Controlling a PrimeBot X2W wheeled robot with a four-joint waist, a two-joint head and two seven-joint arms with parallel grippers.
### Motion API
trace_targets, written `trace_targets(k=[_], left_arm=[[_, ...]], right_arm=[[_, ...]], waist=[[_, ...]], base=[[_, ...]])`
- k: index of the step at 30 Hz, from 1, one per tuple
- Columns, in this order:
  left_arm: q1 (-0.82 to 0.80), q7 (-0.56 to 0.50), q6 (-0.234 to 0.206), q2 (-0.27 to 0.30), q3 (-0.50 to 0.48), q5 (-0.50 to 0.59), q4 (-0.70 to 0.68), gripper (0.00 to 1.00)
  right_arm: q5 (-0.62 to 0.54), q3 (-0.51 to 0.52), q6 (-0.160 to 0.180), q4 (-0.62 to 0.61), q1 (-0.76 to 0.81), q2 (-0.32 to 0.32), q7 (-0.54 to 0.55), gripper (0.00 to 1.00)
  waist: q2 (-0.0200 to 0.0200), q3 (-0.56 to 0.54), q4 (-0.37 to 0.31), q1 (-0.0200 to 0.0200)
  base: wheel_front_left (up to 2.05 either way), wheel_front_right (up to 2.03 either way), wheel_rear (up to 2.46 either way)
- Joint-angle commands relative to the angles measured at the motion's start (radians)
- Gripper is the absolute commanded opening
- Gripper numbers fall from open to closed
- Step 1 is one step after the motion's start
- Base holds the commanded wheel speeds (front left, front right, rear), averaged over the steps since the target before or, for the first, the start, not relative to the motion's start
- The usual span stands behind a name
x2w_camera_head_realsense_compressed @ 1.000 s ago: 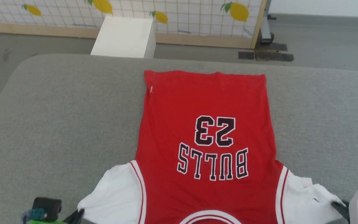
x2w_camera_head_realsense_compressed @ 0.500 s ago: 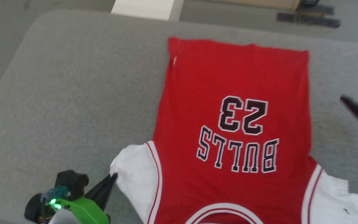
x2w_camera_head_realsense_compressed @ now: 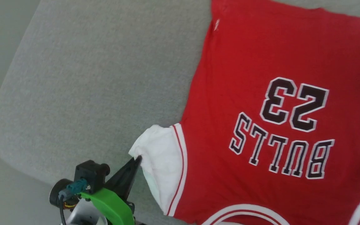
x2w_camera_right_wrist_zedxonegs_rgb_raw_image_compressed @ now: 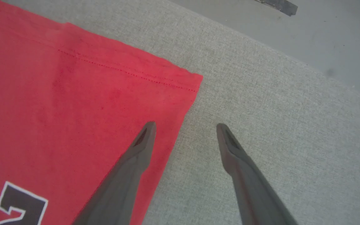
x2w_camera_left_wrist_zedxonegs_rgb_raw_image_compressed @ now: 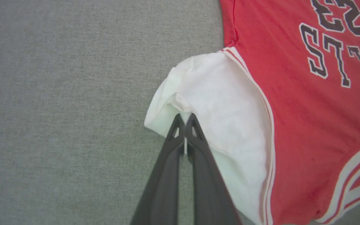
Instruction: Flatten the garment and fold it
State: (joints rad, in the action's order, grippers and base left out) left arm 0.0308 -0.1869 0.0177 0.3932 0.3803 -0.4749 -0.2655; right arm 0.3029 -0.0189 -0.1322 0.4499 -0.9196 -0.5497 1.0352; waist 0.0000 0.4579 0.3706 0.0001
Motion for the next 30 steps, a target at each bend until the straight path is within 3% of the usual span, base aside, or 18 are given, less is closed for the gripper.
trace_targets(k=[1, 13, 14, 15, 23, 30], left_arm=[[-0.028, 0.014, 0.002, -0.009, 0.001, 0.007, 0.004, 0.0], [-0.06, 0.047, 0.006, -0.033, 0.016, 0.007, 0.036, 0.0], [-0.061, 0.049, 0.005, -0.032, 0.014, 0.006, 0.041, 0.0], [-0.061, 0.049, 0.004, -0.031, 0.012, 0.005, 0.045, 0.0], [-0.062, 0.045, -0.003, -0.022, 0.005, -0.002, 0.07, 0.0], [-0.04, 0.035, -0.015, -0.009, -0.01, -0.021, 0.096, 0.0]], right_arm=[[-0.016, 0.0, 0.002, 0.029, -0.038, -0.005, 0.005, 1.0], [-0.06, -0.064, 0.002, 0.177, -0.047, -0.015, -0.015, 1.0], [-0.053, -0.073, 0.002, 0.184, -0.04, -0.015, -0.014, 0.55], [-0.046, -0.081, 0.002, 0.187, -0.035, -0.016, -0.015, 0.0], [-0.024, -0.132, 0.002, 0.209, -0.006, -0.045, -0.04, 0.0], [0.012, -0.149, 0.002, 0.252, 0.087, -0.05, -0.059, 0.0]], waist=[[0.0, 0.085, 0.078, -0.0001], [0.0, 0.123, 0.095, -0.0001], [0.0, 0.121, 0.092, -0.0001], [0.0, 0.118, 0.088, -0.0001], [0.0, 0.055, 0.039, -0.0001], [0.0, -0.07, -0.038, -0.0001]], base=[[0.0, 0.0, 0.0], [0.0, 0.0, 0.0], [0.0, 0.0, 0.0], [0.0, 0.0, 0.0], [0.0, 0.0, 0.0], [0.0, 0.0, 0.0]])
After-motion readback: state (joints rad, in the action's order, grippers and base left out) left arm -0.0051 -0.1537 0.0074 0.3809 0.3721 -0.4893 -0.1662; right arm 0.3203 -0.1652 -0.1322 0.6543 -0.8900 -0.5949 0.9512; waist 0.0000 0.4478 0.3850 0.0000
